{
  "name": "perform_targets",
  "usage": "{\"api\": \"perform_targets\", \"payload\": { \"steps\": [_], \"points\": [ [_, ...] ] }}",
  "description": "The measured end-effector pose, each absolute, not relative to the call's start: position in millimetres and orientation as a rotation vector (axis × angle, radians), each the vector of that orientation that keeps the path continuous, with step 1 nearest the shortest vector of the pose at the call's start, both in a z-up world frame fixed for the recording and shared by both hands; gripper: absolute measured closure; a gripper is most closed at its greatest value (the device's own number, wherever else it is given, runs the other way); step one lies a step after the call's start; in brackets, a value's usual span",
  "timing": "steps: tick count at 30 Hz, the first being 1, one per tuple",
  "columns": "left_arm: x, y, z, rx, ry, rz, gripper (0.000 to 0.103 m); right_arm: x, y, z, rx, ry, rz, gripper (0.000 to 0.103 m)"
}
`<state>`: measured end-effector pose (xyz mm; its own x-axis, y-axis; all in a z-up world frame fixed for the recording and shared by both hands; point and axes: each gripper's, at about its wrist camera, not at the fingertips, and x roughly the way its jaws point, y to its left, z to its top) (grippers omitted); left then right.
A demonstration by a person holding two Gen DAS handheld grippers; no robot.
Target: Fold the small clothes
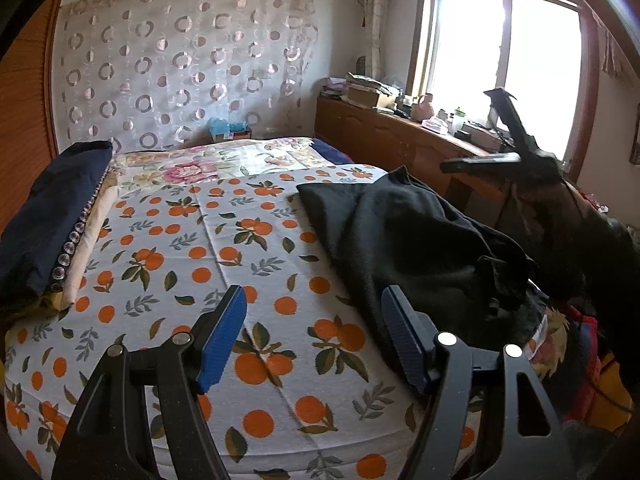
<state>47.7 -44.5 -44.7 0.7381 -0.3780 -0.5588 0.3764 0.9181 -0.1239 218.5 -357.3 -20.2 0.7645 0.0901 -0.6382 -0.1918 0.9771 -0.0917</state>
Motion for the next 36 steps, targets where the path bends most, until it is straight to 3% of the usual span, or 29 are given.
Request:
{"api": "perform_targets", "payload": {
  "steps": [4,9,36],
  "points": [
    [46.8,-54.4,-45.9,0.010,0.622,-0.436,0.032,162.8,-364.0,-20.3,-0.156,0.697,0.227,0.083],
    [45.4,-64.4,-48.7,0.023,0.635,-0.456,0.032,115.5,-362.9,-26.8,-0.137,0.723,0.296,0.064],
    [41.3,-94.7,-66.6,0.058,0.699,-0.528,0.032,22.8,-414.8,-31.3,-0.121,0.795,0.214,0.063]
  ]
}}
